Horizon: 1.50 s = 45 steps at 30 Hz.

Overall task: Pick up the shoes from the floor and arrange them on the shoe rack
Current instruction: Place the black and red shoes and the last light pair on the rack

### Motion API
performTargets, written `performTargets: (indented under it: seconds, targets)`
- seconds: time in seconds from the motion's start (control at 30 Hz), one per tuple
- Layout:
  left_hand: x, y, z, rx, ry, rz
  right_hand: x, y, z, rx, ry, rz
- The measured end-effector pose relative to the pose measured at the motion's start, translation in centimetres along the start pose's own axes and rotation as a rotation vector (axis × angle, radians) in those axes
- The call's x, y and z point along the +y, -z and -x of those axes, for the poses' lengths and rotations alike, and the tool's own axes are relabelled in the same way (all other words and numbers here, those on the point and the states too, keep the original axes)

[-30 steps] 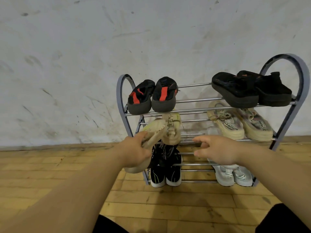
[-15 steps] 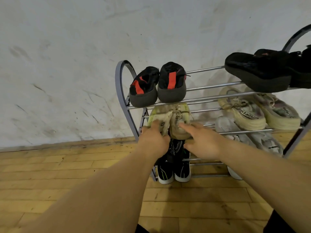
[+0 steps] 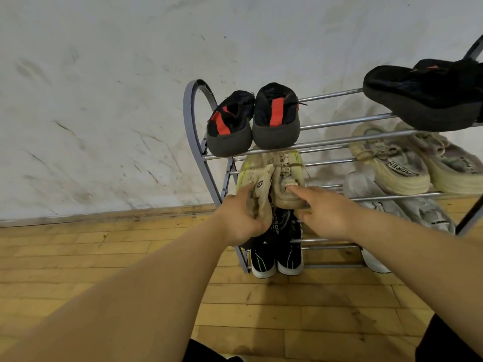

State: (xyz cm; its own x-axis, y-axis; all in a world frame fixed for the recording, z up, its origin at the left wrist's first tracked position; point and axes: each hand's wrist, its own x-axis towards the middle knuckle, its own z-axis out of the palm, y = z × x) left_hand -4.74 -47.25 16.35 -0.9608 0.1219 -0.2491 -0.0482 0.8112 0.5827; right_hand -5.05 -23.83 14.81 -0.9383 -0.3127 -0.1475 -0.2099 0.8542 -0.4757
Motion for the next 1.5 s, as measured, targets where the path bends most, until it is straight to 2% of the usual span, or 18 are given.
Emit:
performTargets:
  seconds: [0.3, 0.6, 0.77, 0.9, 1.1, 1.33, 1.5]
  targets:
    - [0.5, -1.1, -1.1, 0.292, 0.009, 0.075, 0.1, 0.0, 0.0, -0.012, 0.014, 0.023]
    - [1.3, -1.0, -0.9, 0.382, 0.108, -0.081, 0.1, 0.4, 0.3, -0.025, 0.019, -0.018]
    - [1.6, -1.3, -1.3, 0.4, 0.137, -0.02, -0.4, 0.5, 0.7, -0.053, -0.002, -0.04]
    - [1.4, -1.4, -1.6, 0.361, 0.083, -0.011, -0.2, 0.6, 0.7, -0.057, -0.012, -0.029]
    - [0.2, -1.0, -1.8, 0.293, 0.079, -0.101, -0.4, 0.6, -0.2, 0.083, -0.049, -0.138]
    - [-0.3, -0.5, -1.5, 0.355, 0.127, -0.22, -1.1, -1.4, -1.6, 0.217, -0.075, -0.14]
    - [-0.5, -0.8, -1.4, 0.357, 0.181, -0.299, -1.0, -2.3, -2.2, 0.222, -0.062, -0.159]
